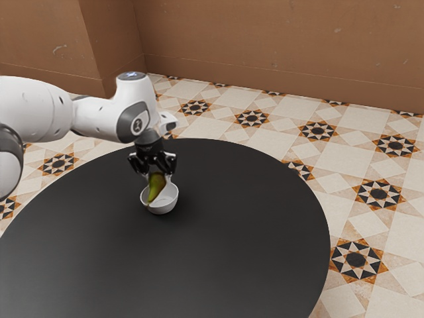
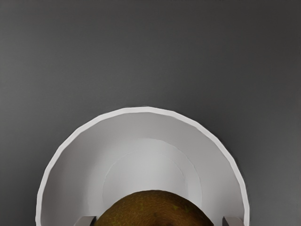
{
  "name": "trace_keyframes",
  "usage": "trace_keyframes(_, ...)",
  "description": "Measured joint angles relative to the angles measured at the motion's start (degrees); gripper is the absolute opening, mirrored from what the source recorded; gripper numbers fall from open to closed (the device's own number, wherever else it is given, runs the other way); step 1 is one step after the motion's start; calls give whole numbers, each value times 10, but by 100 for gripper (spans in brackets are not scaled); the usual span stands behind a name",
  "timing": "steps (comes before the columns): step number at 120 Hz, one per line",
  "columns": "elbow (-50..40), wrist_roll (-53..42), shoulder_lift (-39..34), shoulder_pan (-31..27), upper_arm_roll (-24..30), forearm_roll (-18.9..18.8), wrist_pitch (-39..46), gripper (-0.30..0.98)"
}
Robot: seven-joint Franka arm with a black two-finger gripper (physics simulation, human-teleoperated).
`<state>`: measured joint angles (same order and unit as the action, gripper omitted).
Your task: Place the pear in the bowl.
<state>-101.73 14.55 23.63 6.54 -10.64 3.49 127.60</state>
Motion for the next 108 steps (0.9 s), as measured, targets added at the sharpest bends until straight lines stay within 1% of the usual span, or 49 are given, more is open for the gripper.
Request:
trace_keyframes(18, 4, -16, 0, 0, 0, 10, -1, 44)
trace_keyframes(38, 4, -31, -13, 3, 1, 14, -2, 58)
trace_keyframes(44, -4, -40, -32, 4, 1, 14, -2, 60)
trace_keyframes(52, -32, -57, -86, 9, 1, 14, -16, 62)
trace_keyframes(60, -41, -86, -152, 12, 2, 12, -54, 64)
trace_keyframes(73, -27, -153, -242, 13, 14, -15, -133, 66)
trace_keyframes(89, 17, -244, -269, 24, 18, -28, -220, 67)
trace_keyframes(108, 37, -330, -272, 25, 20, -32, -275, 68)
